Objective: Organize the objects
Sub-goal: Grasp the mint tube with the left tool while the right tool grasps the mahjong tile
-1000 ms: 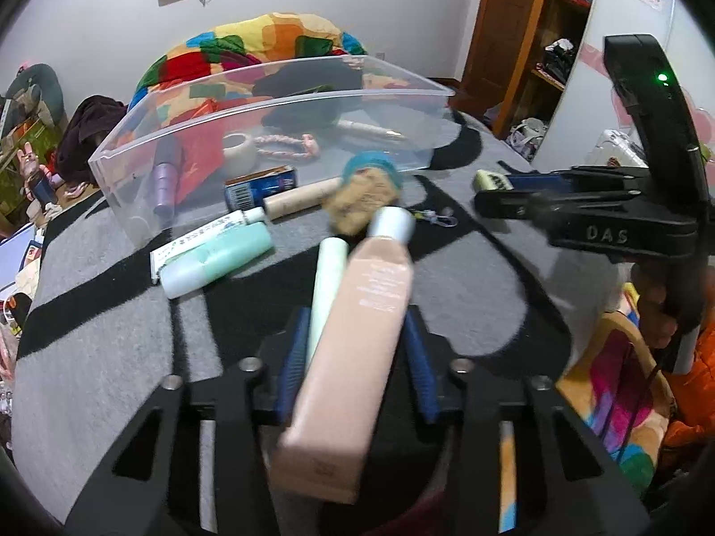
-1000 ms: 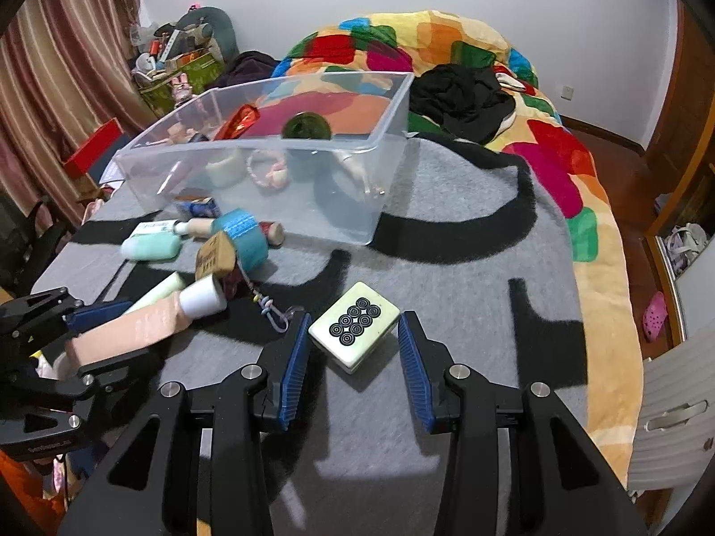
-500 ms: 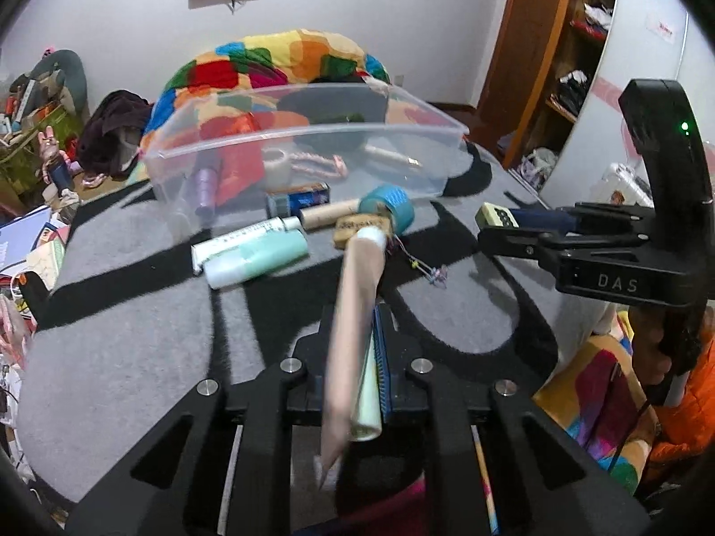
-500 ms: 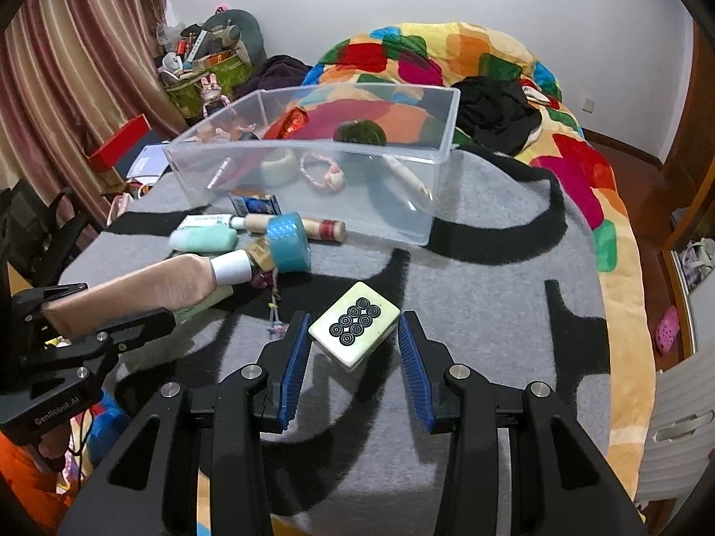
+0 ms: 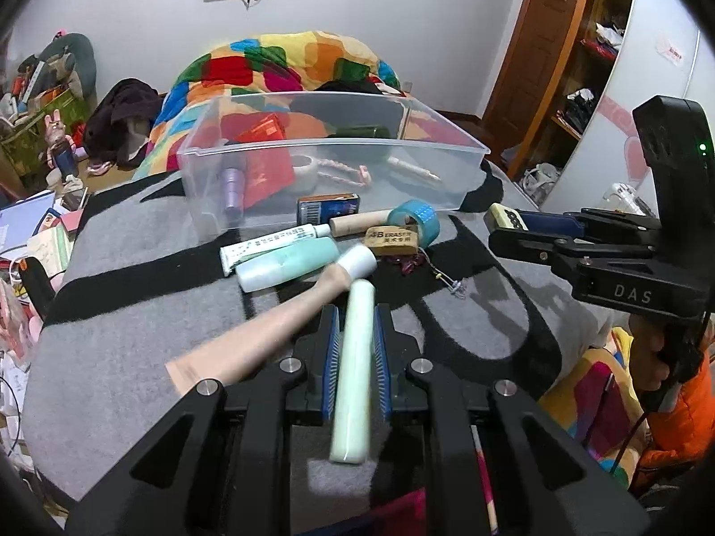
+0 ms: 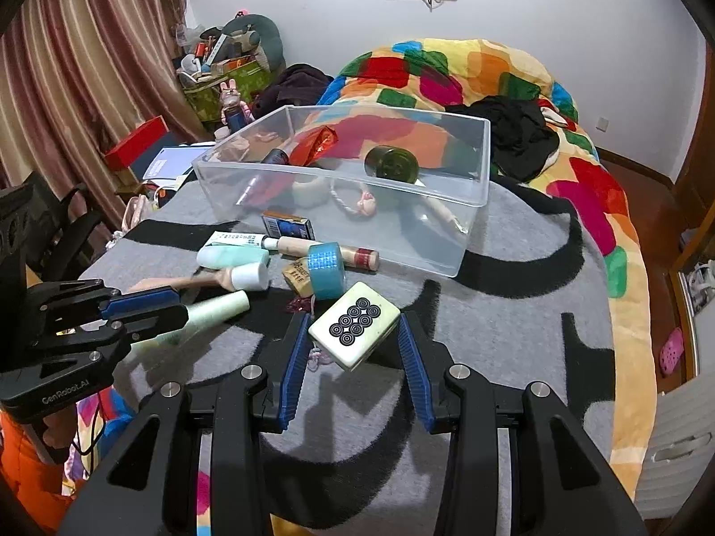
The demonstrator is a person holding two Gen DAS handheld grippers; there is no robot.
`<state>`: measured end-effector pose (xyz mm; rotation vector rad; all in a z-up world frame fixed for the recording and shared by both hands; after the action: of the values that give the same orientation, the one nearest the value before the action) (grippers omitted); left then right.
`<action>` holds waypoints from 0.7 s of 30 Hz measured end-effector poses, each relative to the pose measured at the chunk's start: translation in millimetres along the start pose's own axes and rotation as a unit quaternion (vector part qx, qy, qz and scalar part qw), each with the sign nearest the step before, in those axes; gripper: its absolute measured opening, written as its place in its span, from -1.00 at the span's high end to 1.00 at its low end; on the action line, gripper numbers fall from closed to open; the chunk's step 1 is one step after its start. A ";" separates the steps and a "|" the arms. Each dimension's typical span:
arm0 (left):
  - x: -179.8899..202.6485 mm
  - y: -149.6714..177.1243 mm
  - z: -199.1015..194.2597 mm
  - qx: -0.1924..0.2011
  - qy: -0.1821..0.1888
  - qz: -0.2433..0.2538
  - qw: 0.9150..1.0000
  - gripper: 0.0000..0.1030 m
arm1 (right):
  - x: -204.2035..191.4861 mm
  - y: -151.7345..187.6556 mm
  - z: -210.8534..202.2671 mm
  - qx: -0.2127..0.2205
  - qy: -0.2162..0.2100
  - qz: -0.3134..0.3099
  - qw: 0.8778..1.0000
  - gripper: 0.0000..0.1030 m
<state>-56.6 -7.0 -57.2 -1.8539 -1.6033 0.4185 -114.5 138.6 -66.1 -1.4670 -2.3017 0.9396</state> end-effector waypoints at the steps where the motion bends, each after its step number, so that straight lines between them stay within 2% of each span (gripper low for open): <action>1: -0.7 0.1 -1.7 0.003 -0.003 -0.001 1.000 0.72 | 0.0 -0.5 -0.3 0.001 0.000 -0.001 1.000 0.28; 6: -2.4 -1.7 -2.9 0.002 -0.002 0.003 1.000 0.71 | -2.4 -7.2 -1.9 0.008 -0.003 -0.003 1.000 0.28; 14: 6.3 13.2 26.5 -0.040 -0.004 0.024 0.999 0.70 | -5.4 -18.8 -3.8 0.021 -0.003 -0.004 1.000 0.28; 18: 12.5 15.1 27.1 -0.026 -0.024 0.035 0.999 0.71 | -0.5 -28.3 -3.8 0.029 -0.003 0.004 1.000 0.28; 21: 15.5 10.1 20.6 -0.013 -0.024 0.038 0.999 0.71 | 5.1 -36.9 -2.8 0.036 -0.001 0.012 0.999 0.28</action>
<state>-58.4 12.8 -76.4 -1.9419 -1.5798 0.4811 -141.8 133.8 -41.1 -1.4675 -2.2332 1.0192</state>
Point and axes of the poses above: each gripper's, at about its wrist camera, not at the fingertips, and z roughly the way its jaws point, x to its right, y to its underside, the point moved 3 cm from there along z, roughly the way its jaws point, and after that the axes turned 1 degree about y, right-handed, at the moved point
